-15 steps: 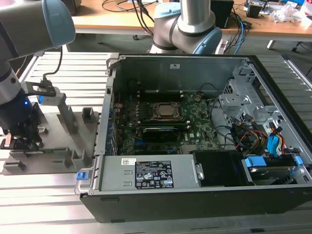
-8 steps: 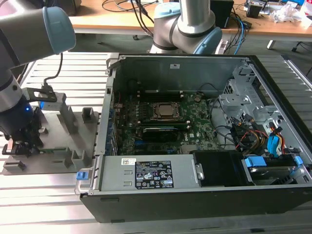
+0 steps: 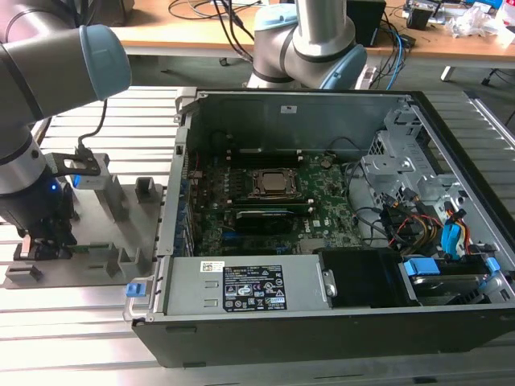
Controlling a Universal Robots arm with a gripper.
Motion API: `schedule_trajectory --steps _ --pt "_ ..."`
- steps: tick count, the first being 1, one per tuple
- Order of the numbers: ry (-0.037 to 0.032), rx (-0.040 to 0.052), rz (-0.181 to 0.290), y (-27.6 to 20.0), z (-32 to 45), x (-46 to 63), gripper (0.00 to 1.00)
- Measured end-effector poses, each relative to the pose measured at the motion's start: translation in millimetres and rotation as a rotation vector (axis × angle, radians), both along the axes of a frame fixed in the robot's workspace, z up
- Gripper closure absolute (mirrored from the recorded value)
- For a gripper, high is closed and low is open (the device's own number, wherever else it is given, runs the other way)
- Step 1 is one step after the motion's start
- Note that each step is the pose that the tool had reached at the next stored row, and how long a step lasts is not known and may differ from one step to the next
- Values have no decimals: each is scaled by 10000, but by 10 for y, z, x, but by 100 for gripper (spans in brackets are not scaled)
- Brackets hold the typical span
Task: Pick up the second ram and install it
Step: 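Pick up the second ram and move it above second insertion slot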
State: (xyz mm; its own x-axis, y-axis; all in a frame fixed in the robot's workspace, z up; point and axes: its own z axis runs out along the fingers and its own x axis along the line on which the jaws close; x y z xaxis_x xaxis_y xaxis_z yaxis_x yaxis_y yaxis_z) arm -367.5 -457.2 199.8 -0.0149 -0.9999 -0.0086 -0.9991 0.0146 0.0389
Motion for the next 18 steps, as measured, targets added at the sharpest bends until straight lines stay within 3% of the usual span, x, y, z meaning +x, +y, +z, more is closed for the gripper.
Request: schedule_trajectory --steps 3,5,6,18 --pt "0 2 1 0 0 0 71" --pt "0 2 1 0 0 0 84" --pt "0 2 2 0 0 0 86" --pt "0 7 5 0 0 0 86"
